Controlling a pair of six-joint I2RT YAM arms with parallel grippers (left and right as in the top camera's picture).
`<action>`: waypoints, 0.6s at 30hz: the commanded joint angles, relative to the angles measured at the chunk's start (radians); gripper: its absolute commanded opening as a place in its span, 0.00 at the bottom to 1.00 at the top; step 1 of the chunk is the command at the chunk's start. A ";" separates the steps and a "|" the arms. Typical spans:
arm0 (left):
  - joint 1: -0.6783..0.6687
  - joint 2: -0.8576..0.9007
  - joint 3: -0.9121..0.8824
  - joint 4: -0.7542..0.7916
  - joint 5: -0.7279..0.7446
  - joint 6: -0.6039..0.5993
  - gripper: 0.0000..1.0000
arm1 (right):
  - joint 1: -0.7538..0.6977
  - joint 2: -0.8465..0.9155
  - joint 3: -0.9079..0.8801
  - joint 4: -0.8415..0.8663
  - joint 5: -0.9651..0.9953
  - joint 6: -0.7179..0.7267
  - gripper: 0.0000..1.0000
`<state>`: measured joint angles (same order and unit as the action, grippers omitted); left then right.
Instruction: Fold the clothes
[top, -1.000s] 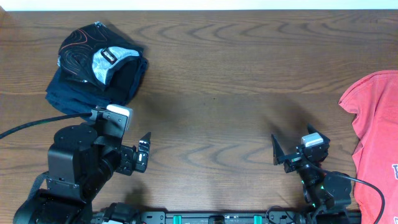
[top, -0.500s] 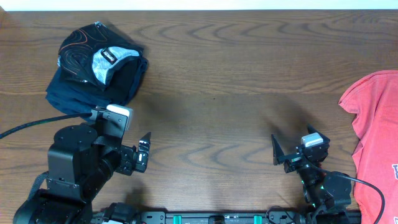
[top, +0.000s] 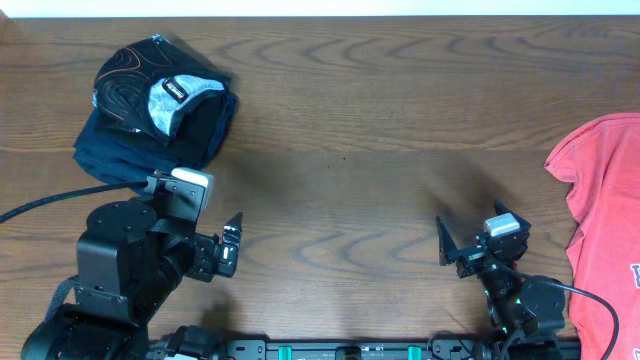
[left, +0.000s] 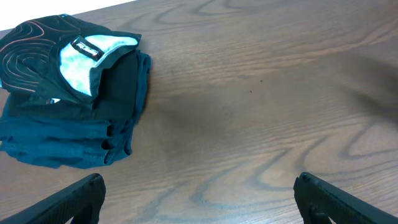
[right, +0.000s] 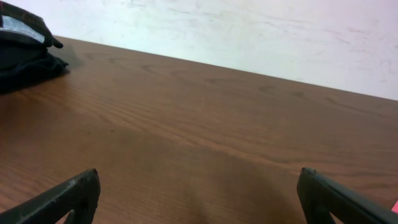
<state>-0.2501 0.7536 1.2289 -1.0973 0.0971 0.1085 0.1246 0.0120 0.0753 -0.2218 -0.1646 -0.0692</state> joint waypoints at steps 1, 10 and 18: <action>-0.002 -0.002 0.008 -0.002 -0.012 -0.005 0.98 | -0.012 -0.006 -0.006 0.001 -0.008 0.013 0.99; -0.002 -0.002 0.008 -0.002 -0.012 -0.005 0.98 | -0.012 -0.006 -0.006 0.001 -0.008 0.013 0.99; 0.029 -0.064 -0.040 0.060 -0.020 0.033 0.98 | -0.012 -0.006 -0.006 0.001 -0.008 0.013 0.99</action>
<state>-0.2451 0.7334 1.2179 -1.0687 0.0967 0.1131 0.1246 0.0120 0.0753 -0.2218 -0.1646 -0.0689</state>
